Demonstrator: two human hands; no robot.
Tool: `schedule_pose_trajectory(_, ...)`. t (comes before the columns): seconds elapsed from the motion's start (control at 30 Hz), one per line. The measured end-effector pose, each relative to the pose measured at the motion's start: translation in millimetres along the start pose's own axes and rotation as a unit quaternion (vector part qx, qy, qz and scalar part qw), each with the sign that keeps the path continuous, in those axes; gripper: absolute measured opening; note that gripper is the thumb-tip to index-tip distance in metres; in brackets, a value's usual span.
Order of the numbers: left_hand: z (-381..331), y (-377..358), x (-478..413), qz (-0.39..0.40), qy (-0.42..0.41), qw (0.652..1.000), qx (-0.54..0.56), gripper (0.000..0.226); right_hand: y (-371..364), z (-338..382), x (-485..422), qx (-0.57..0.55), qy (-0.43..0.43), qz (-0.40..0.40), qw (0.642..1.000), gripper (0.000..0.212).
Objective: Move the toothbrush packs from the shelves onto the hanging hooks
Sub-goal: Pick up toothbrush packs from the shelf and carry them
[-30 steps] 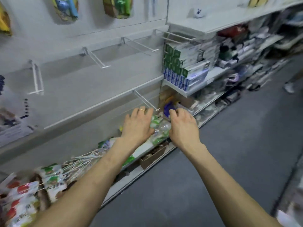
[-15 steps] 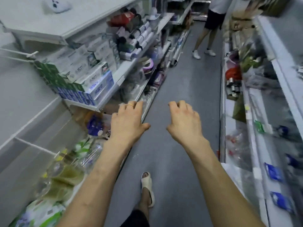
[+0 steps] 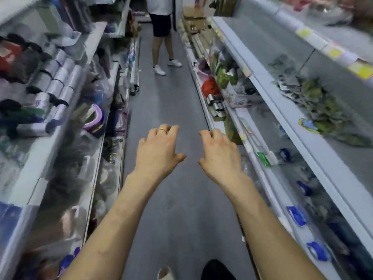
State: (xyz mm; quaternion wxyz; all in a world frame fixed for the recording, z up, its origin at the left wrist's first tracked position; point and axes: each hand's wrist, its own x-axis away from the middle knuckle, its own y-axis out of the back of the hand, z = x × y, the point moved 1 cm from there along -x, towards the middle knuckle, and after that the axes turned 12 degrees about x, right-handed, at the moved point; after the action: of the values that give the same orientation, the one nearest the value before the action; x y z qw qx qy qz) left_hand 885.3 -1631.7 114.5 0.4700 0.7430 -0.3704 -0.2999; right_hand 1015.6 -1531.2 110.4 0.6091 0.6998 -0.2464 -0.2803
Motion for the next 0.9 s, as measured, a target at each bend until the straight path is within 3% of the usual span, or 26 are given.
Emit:
schedule_pose_trajectory(0.23, -21, -39, -179, 0.043, -0.097, 0.994, -0.011, 0.078, -38, -74, -144, -0.02, -0.097, 0.017, 0.995, 0.061)
schedule_pose_trajectory(0.67, -41, -86, -494, 0.075, -0.192, 0.978, 0.008, 0.078, -85, -189, -420, -0.072, -0.181, 0.018, 0.981, 0.054)
schedule_pose_trajectory(0.9, -47, -131, -651, 0.158, -0.297, 0.941, 0.035, 0.075, -122, -235, -507, -0.107, -0.337, 0.046, 0.934, 0.056)
